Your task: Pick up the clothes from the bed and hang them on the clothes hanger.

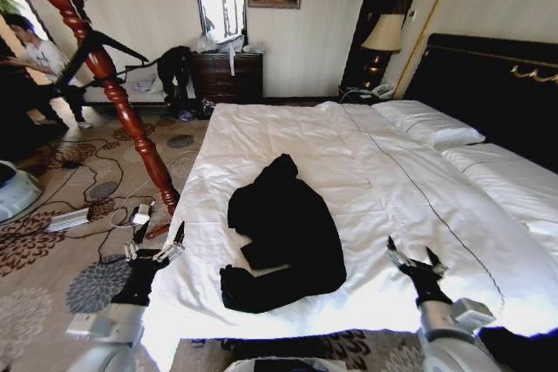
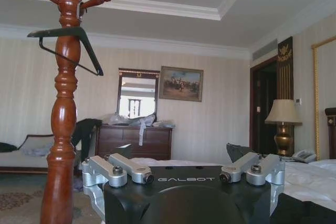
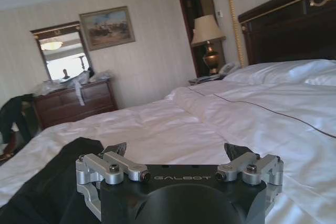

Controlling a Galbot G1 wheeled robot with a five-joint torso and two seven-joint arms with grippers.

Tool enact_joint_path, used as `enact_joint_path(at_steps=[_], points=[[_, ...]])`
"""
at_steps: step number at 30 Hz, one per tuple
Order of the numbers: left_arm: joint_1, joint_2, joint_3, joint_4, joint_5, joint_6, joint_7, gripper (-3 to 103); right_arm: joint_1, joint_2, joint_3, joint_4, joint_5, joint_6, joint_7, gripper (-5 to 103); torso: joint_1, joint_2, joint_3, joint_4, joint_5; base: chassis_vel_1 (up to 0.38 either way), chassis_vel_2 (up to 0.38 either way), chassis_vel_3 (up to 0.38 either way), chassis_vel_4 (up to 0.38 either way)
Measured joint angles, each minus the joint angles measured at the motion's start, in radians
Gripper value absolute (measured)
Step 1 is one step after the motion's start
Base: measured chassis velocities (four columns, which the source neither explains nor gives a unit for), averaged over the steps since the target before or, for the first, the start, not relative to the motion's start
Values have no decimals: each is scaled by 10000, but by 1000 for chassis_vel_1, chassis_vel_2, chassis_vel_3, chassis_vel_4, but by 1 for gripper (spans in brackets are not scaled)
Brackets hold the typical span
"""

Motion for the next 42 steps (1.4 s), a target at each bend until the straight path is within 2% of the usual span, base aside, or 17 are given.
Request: enact_joint_path(at_steps=[3,9,12,13,16,17,18,21,25,27,30,32,33,37,38,42], points=[[117,-182,-63,2,-179,-31,-12,100,156,-452,-234,-240,-410,189,-160,100,0,-1,1,1,1,0,0,0,0],[269,-513,-102,-22,-17,-182,-12,100,417,-999,-540,-546,-1045,605,-648,100,0,-1,1,-1,-1,0,0,0,0],[325,-682,-106,-117,4,-186,-12,100,705,-1593,-837,-732,-746,659,-718,100,0,-1,1,0,4,0,0,0,0],[325,-682,-106,-117,4,-186,-12,100,705,-1593,-837,-732,-746,659,-718,100,0,-1,1,0,4,0,0,0,0],[291,-727,-145,-117,46,-186,-12,100,1019,-2229,-1093,-810,495,513,-557,100,0,0,1,-3,-1,0,0,0,0],[287,-783,-168,-116,101,-193,-12,100,1311,-2574,-1225,-891,1175,355,-394,100,0,0,1,-4,0,0,0,0,0],[287,-783,-168,-116,101,-193,-12,100,1311,-2574,-1225,-891,1175,355,-394,100,0,0,1,-4,0,0,0,0,0],[317,-1019,-187,22,488,-407,-15,100,2543,-3534,-1665,-1347,2568,26,-33,100,1,-1,1,3,3,0,0,0,0],[260,-1143,-185,281,812,-593,-328,100,3274,-4095,-1949,-1618,3044,-160,9,100,1,-1,2,3,0,0,0,0,0],[123,-1204,-200,525,786,-621,-604,100,3931,-4346,-2442,-1850,3261,-324,10,100,0,0,1,-4,0,0,0,0,0],[12,-1250,-235,722,723,-621,-746,100,4603,-4376,-3073,-2193,3352,-479,122,100,0,-1,2,-2,-2,0,0,0,0],[-82,-1346,-268,918,673,-601,-879,100,5919,-4113,-4342,-2995,3488,-754,505,100,1,-1,2,-4,-2,0,0,0,0],[-82,-1346,-268,918,673,-601,-879,100,5919,-4113,-4342,-2995,3488,-754,505,100,1,-1,2,-4,-2,0,0,0,0],[-124,-1510,-348,968,638,-516,-998,100,8213,-3236,-6219,-4112,4148,-1160,1341,100,2,-1,2,2,1,0,0,0,0],[-124,-1510,-348,968,638,-516,-998,100,8213,-3236,-6219,-4112,4148,-1160,1341,100,2,-1,2,2,1,0,0,0,0],[-128,-1658,-549,1017,657,-439,-1349,100,10318,-2209,-7934,-4826,4983,-1614,2551,100,1,-1,2,-2,-5,0,0,0,0]])
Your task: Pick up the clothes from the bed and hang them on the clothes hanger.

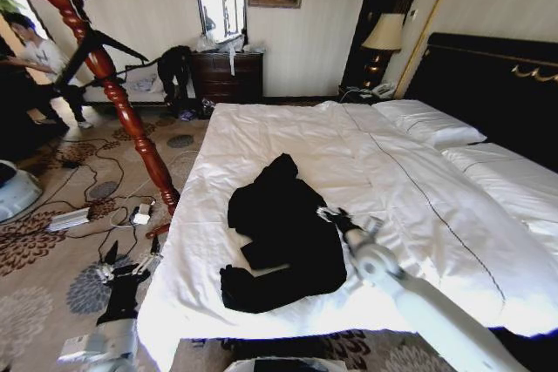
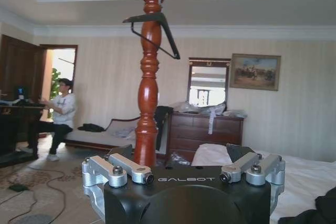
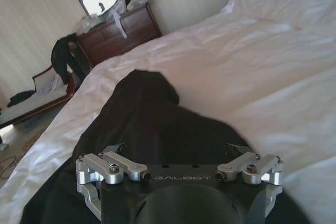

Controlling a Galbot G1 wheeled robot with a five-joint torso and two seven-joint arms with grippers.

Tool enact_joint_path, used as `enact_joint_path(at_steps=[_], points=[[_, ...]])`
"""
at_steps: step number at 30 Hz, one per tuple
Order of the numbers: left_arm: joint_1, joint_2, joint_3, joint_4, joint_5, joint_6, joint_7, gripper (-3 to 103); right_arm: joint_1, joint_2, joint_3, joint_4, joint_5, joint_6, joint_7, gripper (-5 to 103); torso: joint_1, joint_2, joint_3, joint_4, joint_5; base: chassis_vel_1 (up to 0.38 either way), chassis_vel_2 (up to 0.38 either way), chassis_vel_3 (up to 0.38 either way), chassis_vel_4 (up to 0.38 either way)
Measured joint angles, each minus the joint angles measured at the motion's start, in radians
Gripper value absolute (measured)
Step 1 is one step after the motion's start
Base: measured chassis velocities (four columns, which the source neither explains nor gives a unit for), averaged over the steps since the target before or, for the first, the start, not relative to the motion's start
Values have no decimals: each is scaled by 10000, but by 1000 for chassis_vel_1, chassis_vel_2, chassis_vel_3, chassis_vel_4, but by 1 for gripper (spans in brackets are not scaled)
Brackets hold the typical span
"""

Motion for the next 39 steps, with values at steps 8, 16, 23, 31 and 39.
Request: enact_joint_path(at_steps=[8,16,23,31,39], points=[[163,-142,-362,83,30,5,-482,100,2329,1457,-1625,-706,536,-1180,2262,100,1,0,0,1,0,0,0,0,0],[348,-158,-582,73,24,-98,-578,100,2745,2190,-1953,-974,975,-2101,3307,100,1,0,-1,1,3,0,0,0,0],[350,-145,-588,66,94,-99,-643,100,2620,2229,-2053,-1161,771,-1977,3222,86,0,0,-1,0,4,0,0,0,0],[282,-118,-547,99,137,-71,-751,100,2395,1905,-2025,-1085,495,-1695,2918,58,-1,1,-1,1,5,0,0,0,0],[134,-139,-504,285,121,-61,-909,100,2183,1347,-1759,-891,324,-1166,2445,27,0,1,-1,2,6,0,0,0,0]])
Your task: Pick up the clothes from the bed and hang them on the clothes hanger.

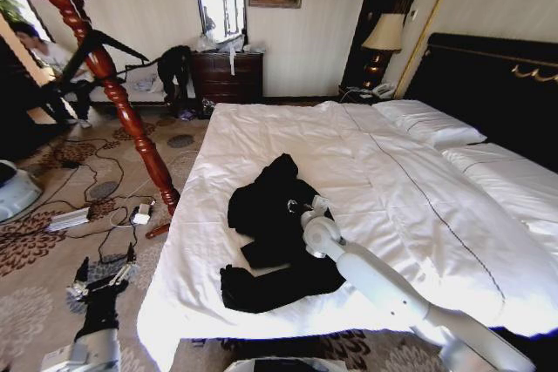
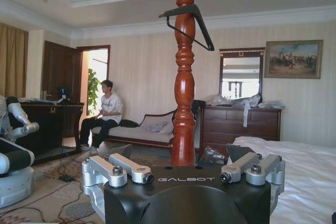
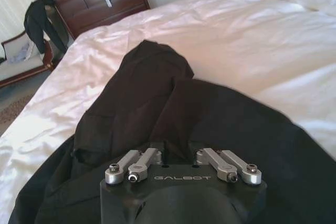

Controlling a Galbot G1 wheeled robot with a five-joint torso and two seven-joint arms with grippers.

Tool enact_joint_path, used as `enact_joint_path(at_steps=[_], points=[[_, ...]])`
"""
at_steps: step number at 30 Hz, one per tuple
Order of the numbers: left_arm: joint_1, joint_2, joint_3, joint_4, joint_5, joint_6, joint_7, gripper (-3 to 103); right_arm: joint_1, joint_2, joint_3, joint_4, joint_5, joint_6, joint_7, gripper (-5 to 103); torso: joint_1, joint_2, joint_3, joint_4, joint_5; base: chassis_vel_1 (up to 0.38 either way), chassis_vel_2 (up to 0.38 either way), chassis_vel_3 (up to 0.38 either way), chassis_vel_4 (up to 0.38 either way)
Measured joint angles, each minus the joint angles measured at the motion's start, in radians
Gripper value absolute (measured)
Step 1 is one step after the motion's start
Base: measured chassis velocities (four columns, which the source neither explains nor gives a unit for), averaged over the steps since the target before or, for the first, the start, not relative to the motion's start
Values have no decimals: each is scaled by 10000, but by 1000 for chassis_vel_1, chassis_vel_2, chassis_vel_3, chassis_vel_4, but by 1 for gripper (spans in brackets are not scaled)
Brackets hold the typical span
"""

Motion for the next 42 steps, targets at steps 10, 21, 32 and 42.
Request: enact_joint_path(at_steps=[10,21,32,42], points=[[-147,0,14,83,-141,10,-162,100,163,-997,1206,883,500,232,-1144,1,0,0,0,1,-1,0,0,0,0],[-394,-107,221,321,-70,104,-306,100,-1503,-1014,1102,2091,690,-952,-122,10,-2,0,0,-2,0,0,0,0,0],[-462,-116,188,382,23,206,-422,100,-624,211,794,677,951,-689,36,54,-1,0,0,2,-3,0,0,0,0],[-493,-117,76,444,11,225,-479,100,-245,556,364,379,961,-788,193,91,-1,0,0,-2,-2,0,0,0,0]])
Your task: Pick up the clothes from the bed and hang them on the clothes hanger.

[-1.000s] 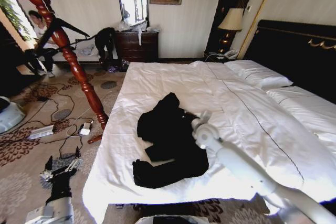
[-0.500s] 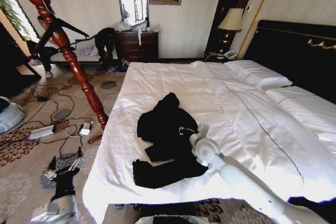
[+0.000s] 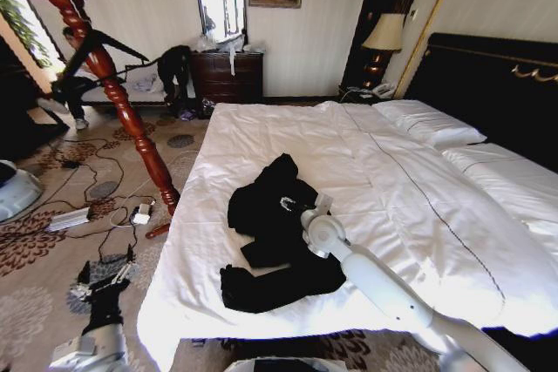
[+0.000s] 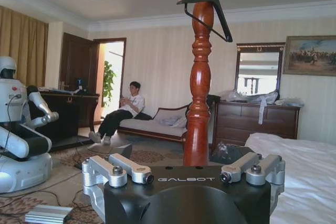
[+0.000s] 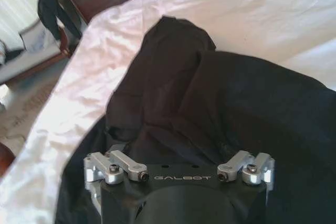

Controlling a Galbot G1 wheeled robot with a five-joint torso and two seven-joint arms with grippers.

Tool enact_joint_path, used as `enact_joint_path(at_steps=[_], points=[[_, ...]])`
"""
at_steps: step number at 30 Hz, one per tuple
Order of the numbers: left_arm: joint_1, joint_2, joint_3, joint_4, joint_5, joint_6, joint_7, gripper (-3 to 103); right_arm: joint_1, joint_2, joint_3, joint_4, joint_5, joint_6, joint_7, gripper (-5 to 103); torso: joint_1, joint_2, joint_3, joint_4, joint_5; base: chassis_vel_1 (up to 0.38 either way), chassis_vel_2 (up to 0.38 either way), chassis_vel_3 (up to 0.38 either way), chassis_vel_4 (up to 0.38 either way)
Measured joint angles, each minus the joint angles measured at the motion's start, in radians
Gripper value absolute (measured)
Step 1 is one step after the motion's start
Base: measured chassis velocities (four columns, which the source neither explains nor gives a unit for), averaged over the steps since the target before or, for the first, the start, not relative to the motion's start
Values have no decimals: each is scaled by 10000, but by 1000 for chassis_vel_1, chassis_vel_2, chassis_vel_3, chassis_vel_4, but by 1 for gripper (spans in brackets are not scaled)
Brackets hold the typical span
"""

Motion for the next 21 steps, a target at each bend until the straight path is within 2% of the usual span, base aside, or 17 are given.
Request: enact_joint_path(at_steps=[1,6,8,10,12,13,14,16,20,21], points=[[1,0,-1,10,0,0,-3,100,32,12,-80,-55,-47,-102,70,96,0,0,0,1,0,0,0,0,0],[-6,49,-7,24,2,0,-18,100,133,110,-295,-172,-124,-213,161,102,0,0,0,1,0,0,0,0,0],[-27,91,-17,25,2,6,-44,100,167,130,-388,-262,-190,-169,159,94,0,0,0,2,0,0,0,0,0],[-34,108,-20,27,1,10,-52,100,172,130,-409,-296,-202,-138,157,94,0,0,0,1,0,0,0,0,0],[-47,138,-26,47,-5,14,-66,100,173,110,-424,-321,-200,-80,153,83,0,-1,0,1,1,0,0,0,0],[-48,141,-26,50,-6,15,-68,100,173,106,-424,-322,-199,-74,151,83,0,0,0,1,1,0,0,0,0],[-60,162,-29,79,-19,16,-75,100,165,60,-426,-322,-192,-35,135,72,1,0,0,2,1,0,0,0,0],[-70,174,-30,104,-24,17,-80,100,153,29,-428,-322,-191,-15,119,72,1,0,0,1,0,0,0,0,0],[-133,219,-29,171,-38,32,-106,100,13,-205,-449,-346,-305,58,-1,50,1,0,0,1,0,0,0,0,0],[-133,219,-29,171,-38,32,-106,100,13,-205,-449,-346,-305,58,-1,50,1,0,0,1,0,0,0,0,0]])
